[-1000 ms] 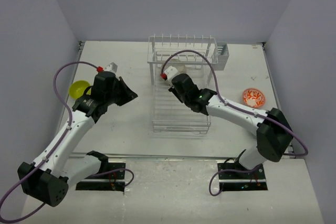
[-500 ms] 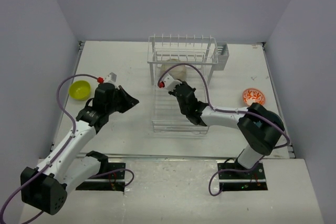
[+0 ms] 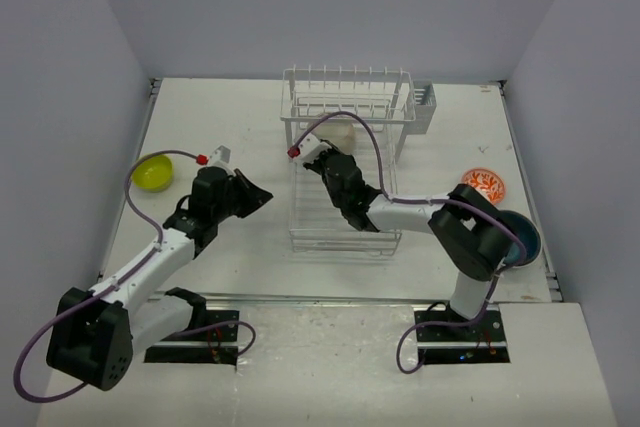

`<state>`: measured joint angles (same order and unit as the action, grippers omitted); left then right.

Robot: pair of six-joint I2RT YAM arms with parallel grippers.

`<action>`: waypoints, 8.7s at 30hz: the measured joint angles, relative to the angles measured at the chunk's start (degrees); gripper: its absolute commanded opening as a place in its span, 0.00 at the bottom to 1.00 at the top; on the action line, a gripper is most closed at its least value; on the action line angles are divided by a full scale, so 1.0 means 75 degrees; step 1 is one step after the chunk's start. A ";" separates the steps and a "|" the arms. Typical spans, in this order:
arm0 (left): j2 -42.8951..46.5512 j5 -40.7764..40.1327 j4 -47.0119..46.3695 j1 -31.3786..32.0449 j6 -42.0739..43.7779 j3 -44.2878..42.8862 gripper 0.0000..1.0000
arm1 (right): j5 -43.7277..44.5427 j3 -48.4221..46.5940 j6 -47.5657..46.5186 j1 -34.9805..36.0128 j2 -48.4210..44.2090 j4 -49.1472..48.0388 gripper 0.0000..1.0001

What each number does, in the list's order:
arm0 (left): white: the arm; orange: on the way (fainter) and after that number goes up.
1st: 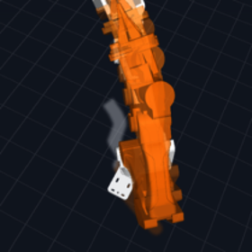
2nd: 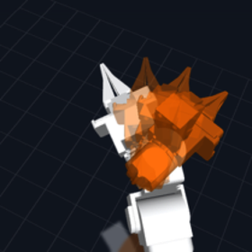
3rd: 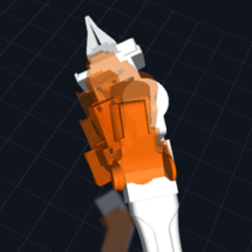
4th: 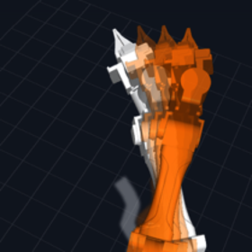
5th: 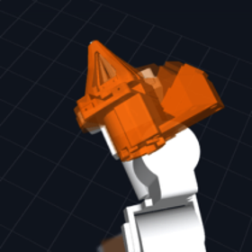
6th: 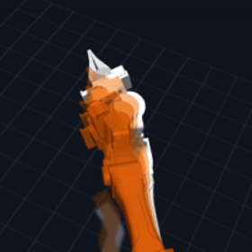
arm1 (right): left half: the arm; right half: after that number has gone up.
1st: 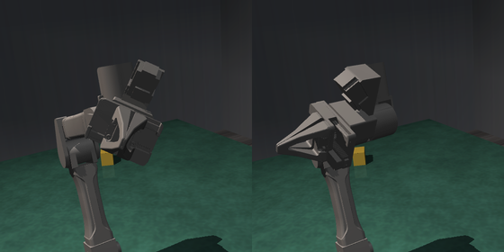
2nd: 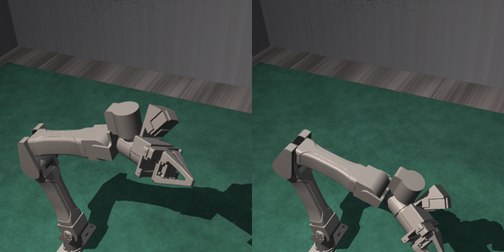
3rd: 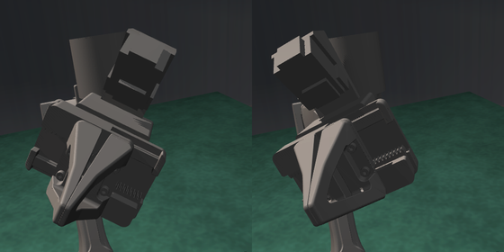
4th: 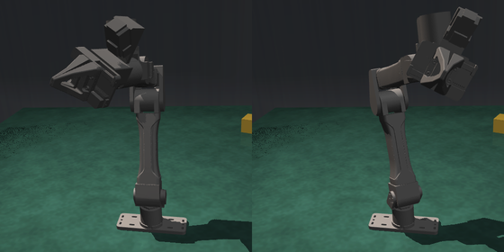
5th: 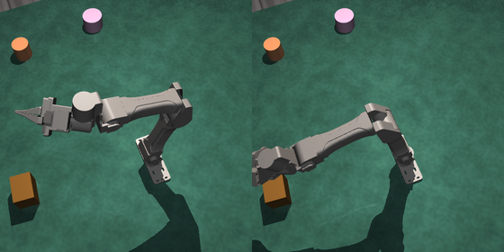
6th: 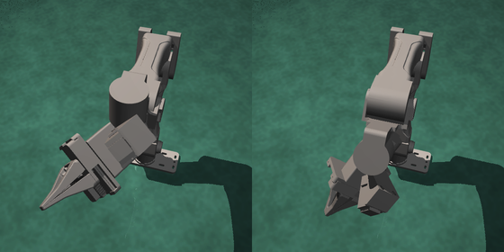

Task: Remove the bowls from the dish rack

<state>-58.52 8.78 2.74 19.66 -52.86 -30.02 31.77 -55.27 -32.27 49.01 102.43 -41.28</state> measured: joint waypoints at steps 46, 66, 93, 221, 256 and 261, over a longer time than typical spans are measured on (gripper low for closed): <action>-0.1480 0.0379 -0.1594 -0.0309 0.0192 0.0000 0.00 | -0.1032 -0.1346 0.0568 -0.0941 0.1510 -0.0143 0.00; -0.1072 0.0367 -0.1376 -0.0309 0.0221 0.0000 0.00 | -0.1064 -0.1376 0.0702 -0.0933 0.1533 0.0469 0.00; -0.1090 0.0423 -0.1204 -0.0312 0.0338 -0.0012 0.00 | -0.0927 -0.0449 0.1798 -0.0536 0.0388 0.1553 0.00; -0.2903 -0.0918 0.5814 0.2183 0.0801 -0.4637 0.22 | -0.8212 0.1588 1.0165 -0.2742 -0.4960 0.8699 0.90; -0.3669 -0.0863 0.5928 0.2203 0.0994 -0.4785 0.00 | -0.8988 0.1711 0.9906 -0.2996 -0.3392 0.7734 0.90; -0.3727 -0.0863 0.6003 0.2203 0.1005 -0.4858 0.00 | -0.8993 0.1451 0.9795 -0.2996 -0.3089 0.7659 0.90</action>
<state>-86.48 2.31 47.77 36.18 -45.32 -66.46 -35.68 -44.38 41.19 26.55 79.26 16.16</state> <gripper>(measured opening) 0.008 0.896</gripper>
